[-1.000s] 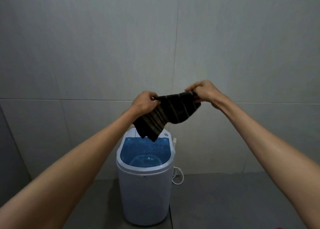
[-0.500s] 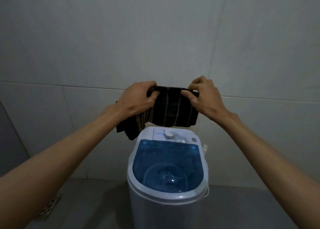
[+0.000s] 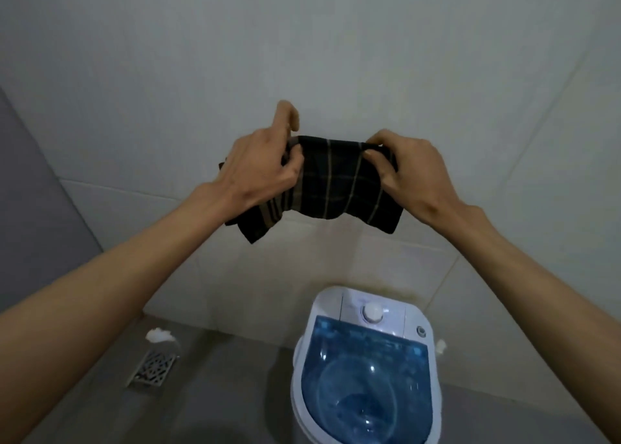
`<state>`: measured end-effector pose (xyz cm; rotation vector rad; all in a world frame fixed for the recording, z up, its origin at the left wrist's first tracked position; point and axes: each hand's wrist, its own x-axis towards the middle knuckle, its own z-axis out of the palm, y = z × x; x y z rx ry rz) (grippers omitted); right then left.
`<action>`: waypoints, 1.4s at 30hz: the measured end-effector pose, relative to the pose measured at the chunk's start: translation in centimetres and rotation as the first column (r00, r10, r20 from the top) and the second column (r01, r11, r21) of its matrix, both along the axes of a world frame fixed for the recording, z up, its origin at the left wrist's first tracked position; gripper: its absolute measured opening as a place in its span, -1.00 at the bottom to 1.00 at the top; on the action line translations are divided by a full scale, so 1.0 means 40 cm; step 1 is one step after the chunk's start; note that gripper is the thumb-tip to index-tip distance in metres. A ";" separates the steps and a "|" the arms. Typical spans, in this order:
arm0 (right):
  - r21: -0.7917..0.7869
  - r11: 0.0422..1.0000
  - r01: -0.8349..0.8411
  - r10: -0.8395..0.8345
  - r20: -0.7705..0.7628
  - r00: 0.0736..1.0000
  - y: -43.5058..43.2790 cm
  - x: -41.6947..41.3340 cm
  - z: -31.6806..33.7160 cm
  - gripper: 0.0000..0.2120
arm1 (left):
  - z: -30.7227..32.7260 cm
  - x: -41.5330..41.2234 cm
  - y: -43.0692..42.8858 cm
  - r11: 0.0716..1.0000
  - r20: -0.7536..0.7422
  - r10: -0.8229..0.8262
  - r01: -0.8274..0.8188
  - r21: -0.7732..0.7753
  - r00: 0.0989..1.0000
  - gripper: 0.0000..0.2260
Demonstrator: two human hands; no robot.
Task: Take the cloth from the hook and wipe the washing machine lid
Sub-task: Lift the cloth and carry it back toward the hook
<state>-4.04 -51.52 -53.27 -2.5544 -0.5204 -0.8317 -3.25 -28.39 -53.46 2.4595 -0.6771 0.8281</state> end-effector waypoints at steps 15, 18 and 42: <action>-0.198 0.961 -0.195 0.224 0.140 0.964 0.508 0.144 1.161 -0.66 | 1.089 0.080 0.490 0.919 0.191 0.395 -0.382 -0.099 0.899 -0.79; -0.196 0.955 -0.221 0.249 0.130 0.960 0.615 0.168 1.281 -0.60 | 1.197 0.094 0.586 0.901 0.210 0.433 -0.421 -0.101 0.877 -0.77; -0.117 0.968 -0.221 0.201 -0.162 0.966 0.909 0.291 1.071 -0.23 | 1.000 0.217 0.743 0.745 -0.421 0.092 -0.343 -0.572 0.902 -0.54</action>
